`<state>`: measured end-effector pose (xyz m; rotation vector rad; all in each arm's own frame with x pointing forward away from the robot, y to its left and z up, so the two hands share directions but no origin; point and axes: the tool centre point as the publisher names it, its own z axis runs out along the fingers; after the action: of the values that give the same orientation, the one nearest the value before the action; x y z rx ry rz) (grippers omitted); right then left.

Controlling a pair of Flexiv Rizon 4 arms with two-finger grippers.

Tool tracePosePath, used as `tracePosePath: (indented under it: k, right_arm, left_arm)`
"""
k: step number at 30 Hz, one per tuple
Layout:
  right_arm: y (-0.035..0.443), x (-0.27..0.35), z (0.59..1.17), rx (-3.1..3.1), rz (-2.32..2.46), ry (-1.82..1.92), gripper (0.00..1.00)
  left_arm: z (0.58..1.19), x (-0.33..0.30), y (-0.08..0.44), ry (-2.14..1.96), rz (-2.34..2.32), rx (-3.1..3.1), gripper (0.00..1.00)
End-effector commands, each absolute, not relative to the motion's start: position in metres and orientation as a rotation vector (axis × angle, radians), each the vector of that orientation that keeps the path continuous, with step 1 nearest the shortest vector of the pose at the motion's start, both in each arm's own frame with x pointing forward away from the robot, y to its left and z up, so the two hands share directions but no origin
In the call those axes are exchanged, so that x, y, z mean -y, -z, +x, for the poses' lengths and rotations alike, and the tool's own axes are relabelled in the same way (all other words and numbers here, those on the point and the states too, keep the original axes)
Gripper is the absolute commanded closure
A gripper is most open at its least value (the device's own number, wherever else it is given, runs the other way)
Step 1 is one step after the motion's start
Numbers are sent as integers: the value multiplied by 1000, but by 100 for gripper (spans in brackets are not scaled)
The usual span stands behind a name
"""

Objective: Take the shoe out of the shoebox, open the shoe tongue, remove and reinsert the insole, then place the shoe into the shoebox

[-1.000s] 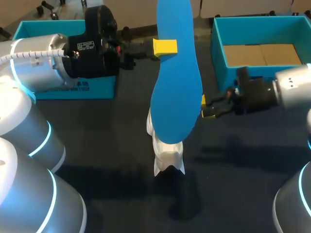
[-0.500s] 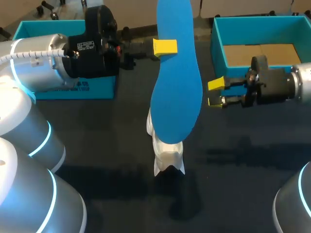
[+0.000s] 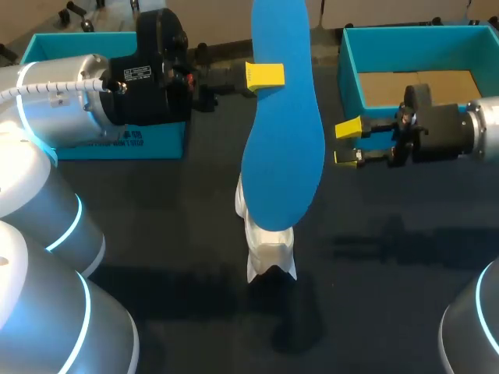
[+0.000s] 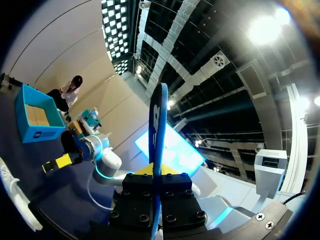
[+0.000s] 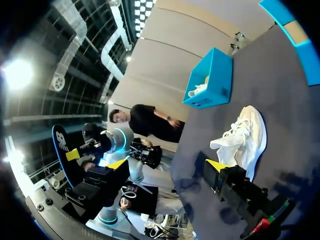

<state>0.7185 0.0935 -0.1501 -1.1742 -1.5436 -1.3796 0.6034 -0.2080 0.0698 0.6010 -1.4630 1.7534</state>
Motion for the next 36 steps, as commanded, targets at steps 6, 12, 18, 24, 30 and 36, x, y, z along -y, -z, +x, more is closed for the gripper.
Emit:
tracePosePath:
  k: [6,12,18,24,30,36]
  right_arm:
    - [145,-97,716,1521,-1152,1372,0]
    - [139,-103,715,1425,-1181,1383,0]
    - [139,-103,715,1425,-1181,1383,0]
    - [139,-103,715,1425,-1181,1383,0]
    - [139,-103,715,1425,-1181,1383,0]
    - [139,-103,715,1425,-1181,1383,0]
  left_arm:
    - [603,212,-71,-1755,603,1461,100]
    - [603,212,-71,-1755,603,1461,100]
    - [603,212,-71,-1755,603,1461,100]
    - [603,212,-71,-1755,603,1461,100]
    - [609,200,-58,-1877,488,1479,100]
    - [620,190,-45,-1965,314,1569,100]
